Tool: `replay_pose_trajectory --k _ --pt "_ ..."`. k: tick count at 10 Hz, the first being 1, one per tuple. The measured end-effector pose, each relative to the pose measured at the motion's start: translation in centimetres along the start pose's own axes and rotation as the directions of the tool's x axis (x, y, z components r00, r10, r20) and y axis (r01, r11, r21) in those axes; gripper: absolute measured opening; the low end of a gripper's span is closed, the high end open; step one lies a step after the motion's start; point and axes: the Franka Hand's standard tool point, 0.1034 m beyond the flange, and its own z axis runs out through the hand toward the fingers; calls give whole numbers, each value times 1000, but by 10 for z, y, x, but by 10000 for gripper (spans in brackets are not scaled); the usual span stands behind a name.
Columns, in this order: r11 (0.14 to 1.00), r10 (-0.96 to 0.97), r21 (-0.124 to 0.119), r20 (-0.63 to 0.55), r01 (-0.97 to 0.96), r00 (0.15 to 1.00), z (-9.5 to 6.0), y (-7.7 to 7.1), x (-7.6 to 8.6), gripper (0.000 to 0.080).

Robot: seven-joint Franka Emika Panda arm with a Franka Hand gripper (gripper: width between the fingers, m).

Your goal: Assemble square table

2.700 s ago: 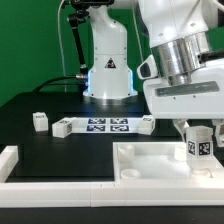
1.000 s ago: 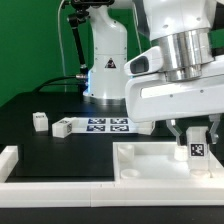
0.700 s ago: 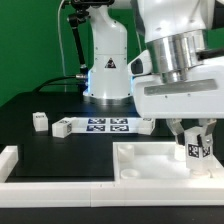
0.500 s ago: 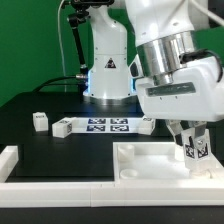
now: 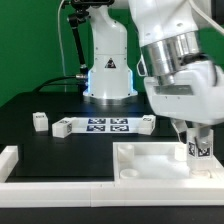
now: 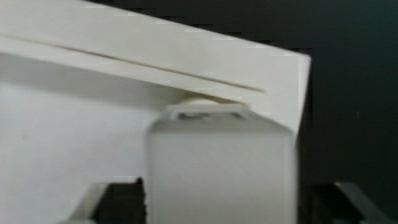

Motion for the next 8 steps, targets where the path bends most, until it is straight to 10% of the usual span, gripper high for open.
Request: replay_pose_trajectory --k 4,6,8 --pt "948 -319 -6 1 319 948 1 0 2 644" --pt "725 -686 -78 7 684 728 0 -3 -10 649" --pt "642 -765 -89 1 762 645 2 -2 -11 649"
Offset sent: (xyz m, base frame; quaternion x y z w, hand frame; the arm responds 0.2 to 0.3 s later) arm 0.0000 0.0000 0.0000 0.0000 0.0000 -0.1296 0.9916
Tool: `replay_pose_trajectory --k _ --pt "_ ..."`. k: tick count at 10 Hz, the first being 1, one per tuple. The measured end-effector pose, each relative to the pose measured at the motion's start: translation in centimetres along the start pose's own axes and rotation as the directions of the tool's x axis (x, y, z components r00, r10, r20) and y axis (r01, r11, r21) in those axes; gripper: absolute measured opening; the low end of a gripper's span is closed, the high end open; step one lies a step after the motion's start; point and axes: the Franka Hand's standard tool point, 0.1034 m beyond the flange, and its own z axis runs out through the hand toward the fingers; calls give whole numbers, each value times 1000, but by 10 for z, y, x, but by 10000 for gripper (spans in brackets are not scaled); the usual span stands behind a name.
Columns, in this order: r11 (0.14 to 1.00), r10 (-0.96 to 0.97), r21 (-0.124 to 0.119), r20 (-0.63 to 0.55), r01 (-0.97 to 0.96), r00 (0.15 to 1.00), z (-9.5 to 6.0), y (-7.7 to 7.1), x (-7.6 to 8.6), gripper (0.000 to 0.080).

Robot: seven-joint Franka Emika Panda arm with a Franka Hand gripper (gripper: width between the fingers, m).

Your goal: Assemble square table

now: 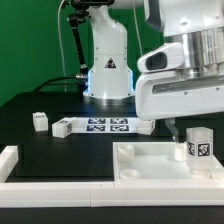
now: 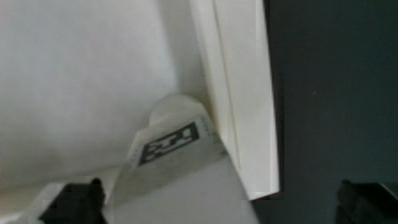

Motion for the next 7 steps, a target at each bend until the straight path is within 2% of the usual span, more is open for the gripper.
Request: replay_pose_trajectory --k 1,2,3,4,5,7 --pt "1000 15 0 0 -15 1000 0 -1 0 649" --pt "1000 10 0 0 -10 1000 0 -1 0 530" --pt "999 36 1 0 -36 999 0 -1 0 530" --pt "994 113 3 2 -113 994 0 0 0 348" --pt "982 190 1 2 -190 982 1 2 0 308" --pt "952 306 2 3 -306 952 1 3 0 304"
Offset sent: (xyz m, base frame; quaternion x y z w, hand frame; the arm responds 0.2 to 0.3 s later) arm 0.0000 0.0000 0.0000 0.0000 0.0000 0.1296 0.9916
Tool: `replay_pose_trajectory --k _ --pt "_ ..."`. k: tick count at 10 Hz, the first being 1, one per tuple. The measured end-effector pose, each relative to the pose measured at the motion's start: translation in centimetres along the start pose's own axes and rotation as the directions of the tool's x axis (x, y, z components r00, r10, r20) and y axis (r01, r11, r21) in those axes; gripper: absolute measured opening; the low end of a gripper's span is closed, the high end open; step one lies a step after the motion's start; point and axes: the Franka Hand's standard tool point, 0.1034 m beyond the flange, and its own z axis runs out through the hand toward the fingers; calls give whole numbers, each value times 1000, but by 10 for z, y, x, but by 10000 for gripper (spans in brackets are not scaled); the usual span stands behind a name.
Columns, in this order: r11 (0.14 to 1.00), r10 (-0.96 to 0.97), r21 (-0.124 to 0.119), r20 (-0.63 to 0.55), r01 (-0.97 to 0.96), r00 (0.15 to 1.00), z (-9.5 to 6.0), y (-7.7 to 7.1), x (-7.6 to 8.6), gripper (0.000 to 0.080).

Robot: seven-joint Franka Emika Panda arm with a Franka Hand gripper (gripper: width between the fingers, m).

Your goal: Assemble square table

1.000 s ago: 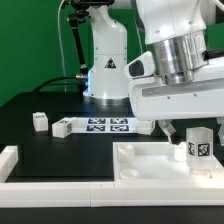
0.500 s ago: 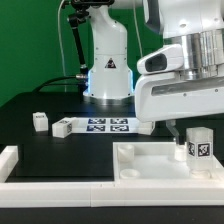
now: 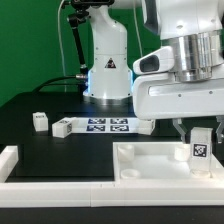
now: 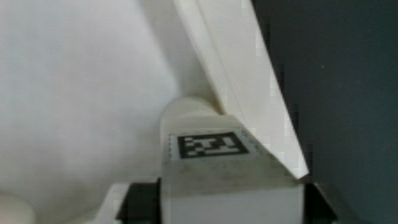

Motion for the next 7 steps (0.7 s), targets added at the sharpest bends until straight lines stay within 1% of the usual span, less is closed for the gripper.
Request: replay_pose_trajectory --k 1,2,3,4,5,7 --pt "999 45 0 1 -45 999 0 1 0 302" --pt "983 183 5 11 -184 983 1 2 2 302" --pt "935 353 14 23 -354 935 1 1 2 299" --pt "842 538 17 43 -539 842 2 1 1 297" --pt "726 685 25 74 -688 725 3 1 2 297" --pt "544 832 23 116 -839 543 3 -2 3 297"
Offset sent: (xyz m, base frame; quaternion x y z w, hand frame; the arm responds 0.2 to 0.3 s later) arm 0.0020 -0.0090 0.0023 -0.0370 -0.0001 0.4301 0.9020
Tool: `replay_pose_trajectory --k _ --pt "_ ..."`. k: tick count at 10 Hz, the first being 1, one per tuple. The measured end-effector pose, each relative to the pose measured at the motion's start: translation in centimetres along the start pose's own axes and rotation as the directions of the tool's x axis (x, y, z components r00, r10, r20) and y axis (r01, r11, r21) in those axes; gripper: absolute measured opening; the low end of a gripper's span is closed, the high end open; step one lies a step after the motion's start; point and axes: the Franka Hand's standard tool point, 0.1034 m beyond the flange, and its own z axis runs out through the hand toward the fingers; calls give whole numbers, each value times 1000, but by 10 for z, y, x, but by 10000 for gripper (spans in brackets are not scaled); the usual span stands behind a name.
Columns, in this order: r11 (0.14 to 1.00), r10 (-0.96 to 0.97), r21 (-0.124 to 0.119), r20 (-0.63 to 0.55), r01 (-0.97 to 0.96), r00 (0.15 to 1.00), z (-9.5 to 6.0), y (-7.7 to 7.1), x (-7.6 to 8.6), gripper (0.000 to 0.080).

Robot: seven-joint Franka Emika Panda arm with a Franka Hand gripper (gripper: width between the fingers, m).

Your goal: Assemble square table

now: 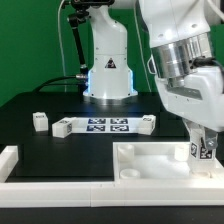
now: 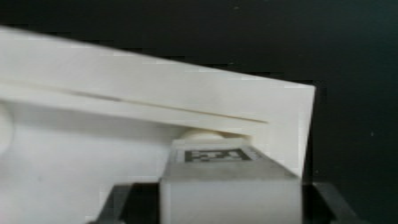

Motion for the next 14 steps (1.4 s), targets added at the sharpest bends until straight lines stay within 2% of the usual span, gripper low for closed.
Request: replay_pose_trajectory --k 2,3,4,5,6,7,9,10,11,12,13,14 --pt "999 51 3 6 -51 999 0 0 0 297" --pt "1000 -5 2 5 5 1000 0 0 0 297" --pt "991 -132 0 0 132 991 0 0 1 478" --pt "966 -257 -2 -3 257 966 0 0 1 590" --pt "914 -406 -11 -12 406 914 1 0 0 590" --pt "885 -466 -11 -11 466 885 1 1 0 637" --pt "809 -588 -13 -9 588 809 1 1 1 646" --pt "739 -673 -34 -10 673 739 1 1 1 646" --pt "564 -824 -101 -6 819 566 -2 0 0 649" --pt "393 -917 -128 22 910 399 -4 -4 1 649" --pt "254 -964 -132 47 958 262 -2 -5 3 649" --pt "184 -980 -126 58 975 192 2 -5 6 649"
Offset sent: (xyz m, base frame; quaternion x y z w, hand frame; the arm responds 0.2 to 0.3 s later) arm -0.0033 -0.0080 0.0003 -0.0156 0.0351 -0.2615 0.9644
